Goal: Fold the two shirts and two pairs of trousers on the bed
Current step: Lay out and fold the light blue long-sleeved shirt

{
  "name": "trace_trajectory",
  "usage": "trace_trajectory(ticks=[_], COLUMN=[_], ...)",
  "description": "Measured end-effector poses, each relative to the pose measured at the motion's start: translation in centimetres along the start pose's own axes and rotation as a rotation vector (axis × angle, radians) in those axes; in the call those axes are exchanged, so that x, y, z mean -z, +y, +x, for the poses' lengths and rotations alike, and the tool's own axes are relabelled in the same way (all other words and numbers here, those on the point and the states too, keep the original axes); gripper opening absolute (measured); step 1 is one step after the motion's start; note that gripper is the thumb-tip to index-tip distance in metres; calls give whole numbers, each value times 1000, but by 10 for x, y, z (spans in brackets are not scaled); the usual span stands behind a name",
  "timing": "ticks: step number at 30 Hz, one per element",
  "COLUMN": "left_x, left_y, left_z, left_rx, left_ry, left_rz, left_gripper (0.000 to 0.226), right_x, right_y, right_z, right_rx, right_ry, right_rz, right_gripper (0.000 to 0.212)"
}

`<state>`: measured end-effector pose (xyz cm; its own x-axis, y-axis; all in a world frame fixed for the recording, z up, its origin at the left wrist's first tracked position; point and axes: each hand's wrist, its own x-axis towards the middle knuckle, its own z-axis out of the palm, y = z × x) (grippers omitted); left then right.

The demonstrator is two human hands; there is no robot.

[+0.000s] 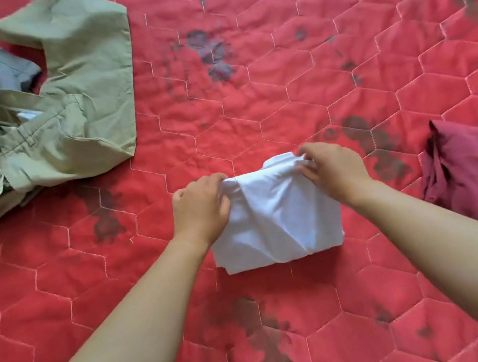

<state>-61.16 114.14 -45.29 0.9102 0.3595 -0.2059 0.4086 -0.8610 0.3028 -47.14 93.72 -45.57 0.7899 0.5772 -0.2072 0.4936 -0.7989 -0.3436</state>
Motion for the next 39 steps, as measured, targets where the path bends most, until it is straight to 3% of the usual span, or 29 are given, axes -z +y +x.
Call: trace_trajectory(ticks=[3,6,9,13,23,26,28,32,36,39], left_x=[-33,-55,-77,-100,-113,-104,-105,-113,-115,-109], left_y=[-1,11,23,7,-9,-2,0,-14,-13,-2], left_z=[6,-3,-13,-10,-10,-9,-5,0,-8,-15], left_rx=[65,-7,-85,-49,-64,-79,-140,-116,-3,1], left_ry=[21,33,-47,-50,-2,3,2,-47,-75,-57], left_rz=[-3,-61,-34,40,26,14,29,88,154,164], left_gripper=[48,52,64,64,71,72,71,77,83,80], right_x=[-18,-39,-68,-95,-94,-92,-100,-115,-105,-89], right_y=[3,-13,-26,12,29,-2,-17,1,29,36], right_z=[19,7,-13,-12,-5,-8,-10,-3,0,-14], right_rx=[-2,85,133,14,-52,80,202,247,95,-21], right_ry=[79,246,75,-90,-20,68,12,-96,-76,38], right_rz=[-84,-21,16,-120,-73,-87,-70,-167,-183,-117], right_gripper=[28,29,47,56,60,59,56,54,57,60])
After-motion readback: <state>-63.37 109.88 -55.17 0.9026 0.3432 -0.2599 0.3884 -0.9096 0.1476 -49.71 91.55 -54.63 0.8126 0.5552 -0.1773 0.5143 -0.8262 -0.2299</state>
